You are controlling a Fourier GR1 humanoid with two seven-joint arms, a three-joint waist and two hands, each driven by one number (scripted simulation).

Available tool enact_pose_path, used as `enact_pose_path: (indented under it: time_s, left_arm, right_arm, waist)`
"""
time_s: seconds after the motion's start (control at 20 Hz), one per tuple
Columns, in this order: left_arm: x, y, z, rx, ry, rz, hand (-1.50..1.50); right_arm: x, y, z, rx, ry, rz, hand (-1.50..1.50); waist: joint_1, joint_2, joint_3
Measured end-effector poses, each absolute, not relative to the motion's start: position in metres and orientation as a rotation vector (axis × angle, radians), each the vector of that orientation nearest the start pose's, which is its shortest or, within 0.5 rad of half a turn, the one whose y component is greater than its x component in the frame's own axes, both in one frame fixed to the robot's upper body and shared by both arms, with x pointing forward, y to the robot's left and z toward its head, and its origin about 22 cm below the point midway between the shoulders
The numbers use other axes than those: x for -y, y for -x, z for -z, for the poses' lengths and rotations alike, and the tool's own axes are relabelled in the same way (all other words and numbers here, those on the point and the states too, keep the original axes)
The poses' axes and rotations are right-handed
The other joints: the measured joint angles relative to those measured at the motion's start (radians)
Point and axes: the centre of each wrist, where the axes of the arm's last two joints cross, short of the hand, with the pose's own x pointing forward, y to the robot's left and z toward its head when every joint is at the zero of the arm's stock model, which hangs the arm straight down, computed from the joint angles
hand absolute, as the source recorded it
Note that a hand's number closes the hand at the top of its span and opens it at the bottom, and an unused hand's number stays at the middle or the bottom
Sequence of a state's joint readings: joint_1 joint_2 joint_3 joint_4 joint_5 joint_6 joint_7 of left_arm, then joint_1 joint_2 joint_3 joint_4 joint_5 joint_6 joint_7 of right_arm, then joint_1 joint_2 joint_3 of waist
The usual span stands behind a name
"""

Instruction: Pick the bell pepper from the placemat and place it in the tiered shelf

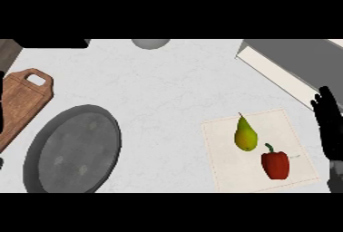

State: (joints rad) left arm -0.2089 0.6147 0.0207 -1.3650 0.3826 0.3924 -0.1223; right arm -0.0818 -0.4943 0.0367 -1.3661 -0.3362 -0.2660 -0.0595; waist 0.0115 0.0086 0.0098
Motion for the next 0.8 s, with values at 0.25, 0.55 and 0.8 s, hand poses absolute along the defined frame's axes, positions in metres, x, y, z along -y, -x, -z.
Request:
enact_pose_path:
  time_s: [0.25,0.55,0.8]
  left_arm:
    - [-0.341,-0.294,-0.068,1.672,-0.396,-0.07,0.0]
    - [-0.298,-0.298,-0.054,1.579,-0.18,0.01,0.0]
    - [-0.288,-0.298,-0.055,1.546,-0.12,0.033,0.0]
  right_arm:
    - [0.357,-0.28,-0.062,1.674,0.316,-0.07,1.5]
    - [0.385,-0.284,-0.085,1.677,0.299,-0.023,-1.5]
    - [0.395,-0.269,-0.087,1.75,0.063,-0.059,-1.5]
  waist:
    - [-0.013,-0.006,-0.006]
    - [-0.029,-0.007,-0.009]
    - [-0.027,-0.01,-0.009]
